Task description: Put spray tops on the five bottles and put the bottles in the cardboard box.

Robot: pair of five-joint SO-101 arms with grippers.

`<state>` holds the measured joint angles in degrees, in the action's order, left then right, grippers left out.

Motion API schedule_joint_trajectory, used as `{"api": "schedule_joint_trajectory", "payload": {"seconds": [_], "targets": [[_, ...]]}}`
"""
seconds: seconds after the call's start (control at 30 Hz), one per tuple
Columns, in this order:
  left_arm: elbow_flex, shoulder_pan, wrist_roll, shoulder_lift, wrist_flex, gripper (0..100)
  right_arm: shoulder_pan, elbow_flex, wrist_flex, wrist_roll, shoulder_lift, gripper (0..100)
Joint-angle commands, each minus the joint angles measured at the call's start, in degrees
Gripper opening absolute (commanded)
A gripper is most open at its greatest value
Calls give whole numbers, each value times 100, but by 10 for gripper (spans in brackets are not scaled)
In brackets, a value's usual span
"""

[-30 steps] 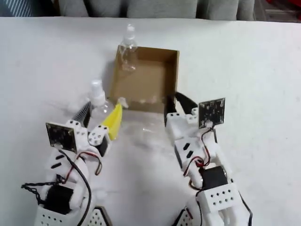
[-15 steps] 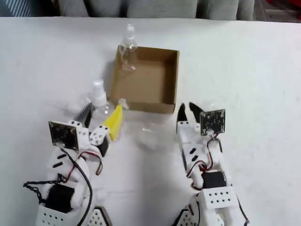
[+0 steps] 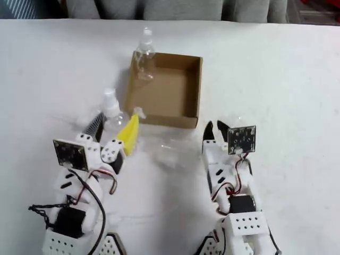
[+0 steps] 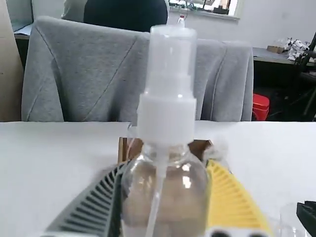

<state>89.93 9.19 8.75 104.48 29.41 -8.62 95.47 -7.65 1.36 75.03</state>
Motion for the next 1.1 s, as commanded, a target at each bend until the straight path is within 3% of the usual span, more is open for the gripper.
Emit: {"api": "schedule_joint_trajectory", "payload": {"seconds": [0.0,0.23,0.33,0.87,1.07], "targets": [[132,22,53,31,-1002,20,31,62,92,62,66,49],[422,22,53,31,-2242,20,13,62,84,62,31,49],[431,22,53,31,-2400,20,4,62,84,62,48,49],[299,303,53,-48,-2356,20,-1121,167,-259,18,75,45],[-1081,321,79,-1859,-1829,20,-1218,167,-321,18,75,45]]}}
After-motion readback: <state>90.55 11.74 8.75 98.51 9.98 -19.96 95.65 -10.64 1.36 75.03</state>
